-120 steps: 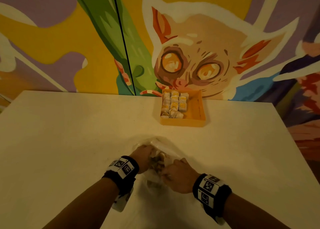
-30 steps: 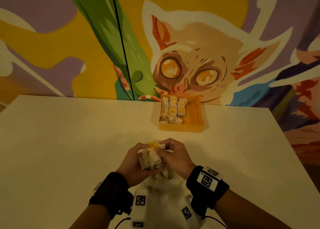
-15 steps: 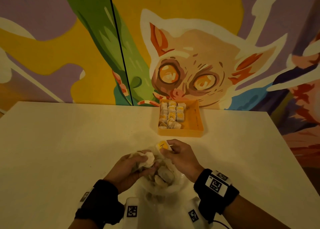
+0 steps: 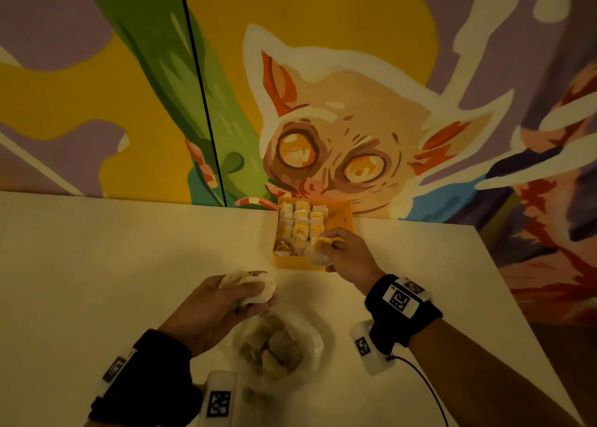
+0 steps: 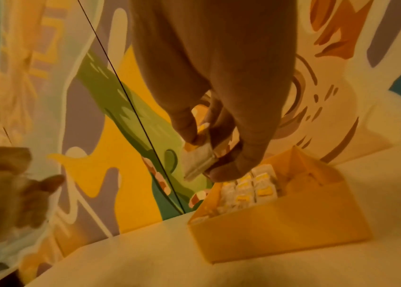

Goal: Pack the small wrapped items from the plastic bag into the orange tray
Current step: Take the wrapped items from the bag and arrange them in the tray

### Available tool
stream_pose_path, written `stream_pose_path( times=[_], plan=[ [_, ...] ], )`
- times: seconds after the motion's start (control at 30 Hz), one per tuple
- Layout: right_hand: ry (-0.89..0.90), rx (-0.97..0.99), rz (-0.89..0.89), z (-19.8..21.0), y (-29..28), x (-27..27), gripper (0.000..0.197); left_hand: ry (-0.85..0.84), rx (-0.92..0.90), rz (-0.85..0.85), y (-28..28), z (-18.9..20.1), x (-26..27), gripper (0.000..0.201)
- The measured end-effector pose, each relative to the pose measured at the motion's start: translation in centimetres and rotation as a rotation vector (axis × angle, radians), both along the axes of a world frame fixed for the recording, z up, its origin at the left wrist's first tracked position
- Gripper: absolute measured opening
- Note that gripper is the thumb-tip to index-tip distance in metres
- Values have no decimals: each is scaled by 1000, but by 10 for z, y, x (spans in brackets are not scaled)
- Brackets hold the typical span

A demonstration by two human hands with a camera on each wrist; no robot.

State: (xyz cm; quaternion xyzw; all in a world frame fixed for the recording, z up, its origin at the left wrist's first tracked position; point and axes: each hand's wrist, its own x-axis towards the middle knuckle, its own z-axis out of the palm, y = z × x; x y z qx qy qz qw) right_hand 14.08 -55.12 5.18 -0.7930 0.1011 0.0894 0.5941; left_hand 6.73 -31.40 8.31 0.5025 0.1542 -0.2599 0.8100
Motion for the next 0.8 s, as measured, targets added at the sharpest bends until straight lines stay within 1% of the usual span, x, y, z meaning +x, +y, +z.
stream_pose_path(
  times=[0.1,0.13,0.2,0.23,0.33,0.47,0.57,0.63,0.67,0.8],
  plan=[
    [-15,-165,-8,-4,-16,26,3,-19,-8,7,-2,4,13,29],
    [-25,-241,5,-6,-21,36,5,-16,-16,19,-2,6,17,29],
    [-22,-408,64,-9,-27,53,2,-7,-10,47,-5,7,27,27],
    [-19,-472,89,-10,-27,60,7,-7,-1,61,-6,7,32,27],
    [26,-539,126,-17,-25,81,15,-16,47,103,-10,3,47,26],
    [70,-647,205,-29,-19,102,11,-14,109,96,-13,-2,59,23],
    [129,-721,266,-39,-13,115,7,-7,94,103,-12,-5,64,23],
    [154,-781,291,-46,-9,124,12,6,81,114,-11,-8,65,25],
    [171,-812,306,-49,-8,127,11,15,79,122,-10,-10,66,26],
    [194,-912,325,-61,-8,139,28,44,92,120,-10,-16,69,24]
  ],
)
